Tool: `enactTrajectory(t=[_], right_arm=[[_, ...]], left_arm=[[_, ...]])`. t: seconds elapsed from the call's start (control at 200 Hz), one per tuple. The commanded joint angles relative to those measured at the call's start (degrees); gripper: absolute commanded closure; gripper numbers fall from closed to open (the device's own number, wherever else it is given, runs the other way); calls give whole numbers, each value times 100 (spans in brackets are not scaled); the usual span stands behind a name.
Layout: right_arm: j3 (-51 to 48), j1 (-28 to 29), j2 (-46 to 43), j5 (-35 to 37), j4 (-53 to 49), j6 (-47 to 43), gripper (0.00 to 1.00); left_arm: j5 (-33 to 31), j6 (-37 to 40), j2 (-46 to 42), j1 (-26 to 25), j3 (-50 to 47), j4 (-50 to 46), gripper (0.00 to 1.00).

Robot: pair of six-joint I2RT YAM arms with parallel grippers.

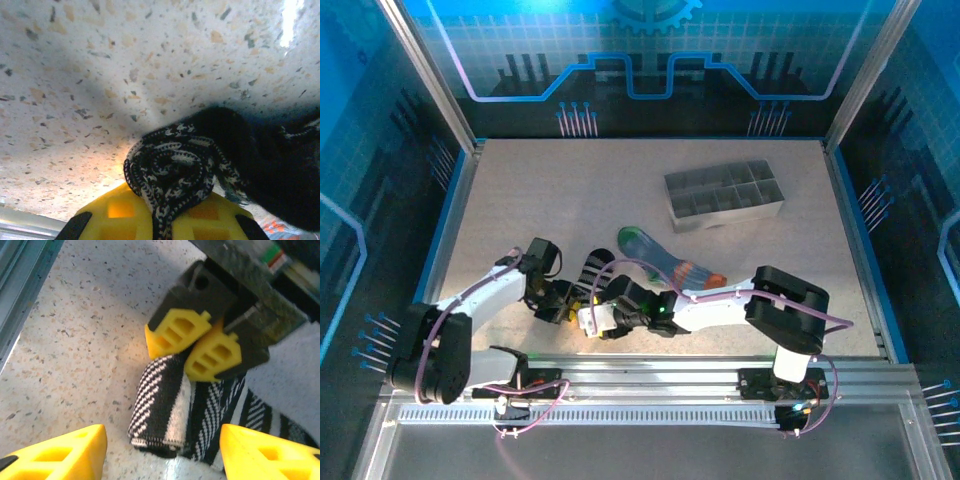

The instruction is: Roll the socks

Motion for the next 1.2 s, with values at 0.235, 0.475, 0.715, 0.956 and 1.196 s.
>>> enactTrajectory(t=[0.235,0.475,0.715,0.956,1.196], right_arm=[[581,201,904,721,275,-711,54],[984,103,1125,491,-607,-398,99],[1602,-416,1344,-1405,-2367,701,100],[2220,-791,1993,-2797,-3511,1432,100],[2594,-1125,2552,-3503,-3808,2344,100]], left_arm=[[-592,271,482,218,-256,-1026,100],[-512,404,504,278,-178,-973,100],[-297,310,-667,575,6,-1083,43],[-238,259,-1766,931,88,-1248,27],[225,181,-2060,836,-466,-422,37]])
